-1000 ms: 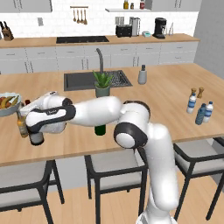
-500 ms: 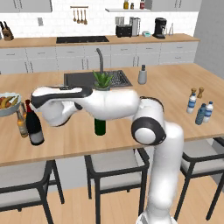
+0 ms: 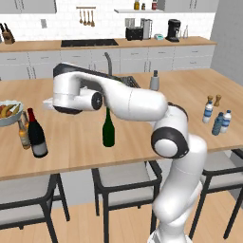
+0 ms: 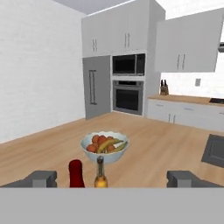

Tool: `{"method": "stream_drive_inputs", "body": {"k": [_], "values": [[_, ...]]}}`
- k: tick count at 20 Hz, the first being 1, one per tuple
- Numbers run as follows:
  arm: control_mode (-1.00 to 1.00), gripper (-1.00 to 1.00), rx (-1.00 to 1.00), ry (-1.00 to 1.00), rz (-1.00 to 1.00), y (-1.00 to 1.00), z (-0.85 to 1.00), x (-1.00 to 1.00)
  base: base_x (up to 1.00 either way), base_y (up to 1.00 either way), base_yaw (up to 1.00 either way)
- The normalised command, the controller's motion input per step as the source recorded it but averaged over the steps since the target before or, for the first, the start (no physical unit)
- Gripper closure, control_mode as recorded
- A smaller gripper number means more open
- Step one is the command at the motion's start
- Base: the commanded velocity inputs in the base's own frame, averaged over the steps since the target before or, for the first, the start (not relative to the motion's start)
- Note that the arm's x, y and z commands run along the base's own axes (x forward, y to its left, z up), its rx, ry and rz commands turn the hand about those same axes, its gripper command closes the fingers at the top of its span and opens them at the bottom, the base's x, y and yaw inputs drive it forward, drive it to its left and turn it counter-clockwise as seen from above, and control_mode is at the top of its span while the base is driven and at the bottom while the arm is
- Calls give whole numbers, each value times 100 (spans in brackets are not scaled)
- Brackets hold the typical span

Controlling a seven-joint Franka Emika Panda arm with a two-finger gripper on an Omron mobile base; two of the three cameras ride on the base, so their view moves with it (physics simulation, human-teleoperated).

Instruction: Move the plastic bottles in the middle to the plastics group, and the glass bottles in the middle to the glass group.

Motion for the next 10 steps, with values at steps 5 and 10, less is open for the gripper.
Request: {"method": "stream_drive_inputs", "body": {"k": [5, 10], "values": [[-100, -100, -2, 14, -8, -65, 57, -17, 0, 0, 0], [-100, -100, -3, 17, -10, -61, 61, -18, 0, 0, 0]]}}
